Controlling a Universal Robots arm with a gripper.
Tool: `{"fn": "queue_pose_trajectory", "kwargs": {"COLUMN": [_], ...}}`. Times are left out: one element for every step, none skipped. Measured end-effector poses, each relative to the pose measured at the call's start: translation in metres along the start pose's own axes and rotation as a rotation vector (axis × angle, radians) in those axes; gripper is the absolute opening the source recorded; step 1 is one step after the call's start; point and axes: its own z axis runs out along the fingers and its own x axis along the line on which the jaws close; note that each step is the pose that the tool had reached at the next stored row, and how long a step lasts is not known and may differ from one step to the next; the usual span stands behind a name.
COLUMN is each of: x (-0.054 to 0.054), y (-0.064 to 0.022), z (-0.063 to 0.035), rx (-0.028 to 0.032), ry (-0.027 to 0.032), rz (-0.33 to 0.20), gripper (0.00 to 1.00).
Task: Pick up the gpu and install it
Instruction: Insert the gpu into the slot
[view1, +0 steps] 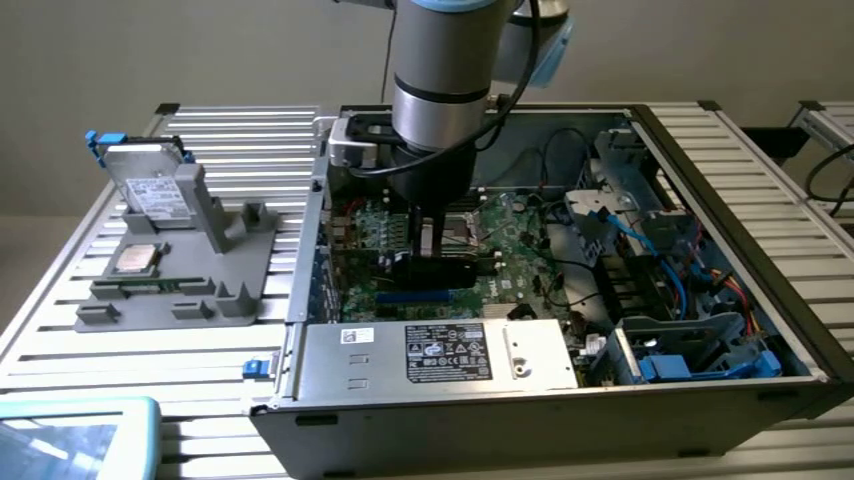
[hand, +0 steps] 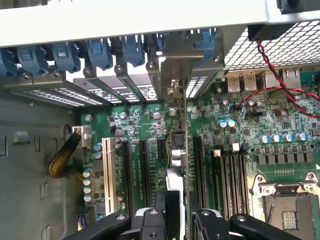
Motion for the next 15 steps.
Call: {"fn": "queue_pose_trajectory", "kwargs": {"x": [0.0, -0.0002, -0.0003, -0.0008, -0.0015, -0.0022, -0.0026, -0.0027, -0.0027, -0.0029, -0.0034, -0.0041, -0.0045, -0.0049, -0.0053], "y": [0.0, 0.0001, 0.0001, 0.0002, 0.0002, 0.0002, 0.0002, 0.0002, 0.0002, 0.0002, 0.0003, 0.0003, 0.0002, 0.0003, 0.0003], "z": [0.0002, 0.0005, 0.0007, 0.0009, 0.0011, 0.0012, 0.0014, 0.0016, 0.0018, 0.0022, 0.0026, 0.003, 0.0035, 0.0038, 0.0041], "rx": [0.0, 0.0001, 0.0001, 0.0002, 0.0002, 0.0002, 0.0003, 0.0004, 0.0004, 0.0005, 0.0005, 0.0006, 0.0007, 0.0008, 0.0009], "ry": [0.0, 0.0, 0.0, 0.0, 0.0001, 0.0002, 0.0002, 0.0002, 0.0005, 0.0005, 0.0006, 0.0007, 0.0005, 0.0007, 0.001], "rz": [0.0, -0.001, -0.002, -0.002, -0.003, -0.005, -0.006, -0.008, -0.009, -0.01, -0.011, -0.012, -0.014, -0.016, -0.018], "gripper": [0.27, 0.27, 0.27, 0.27, 0.27, 0.27, 0.27, 0.27, 0.27, 0.27, 0.27, 0.27, 0.27, 0.27, 0.27]}}
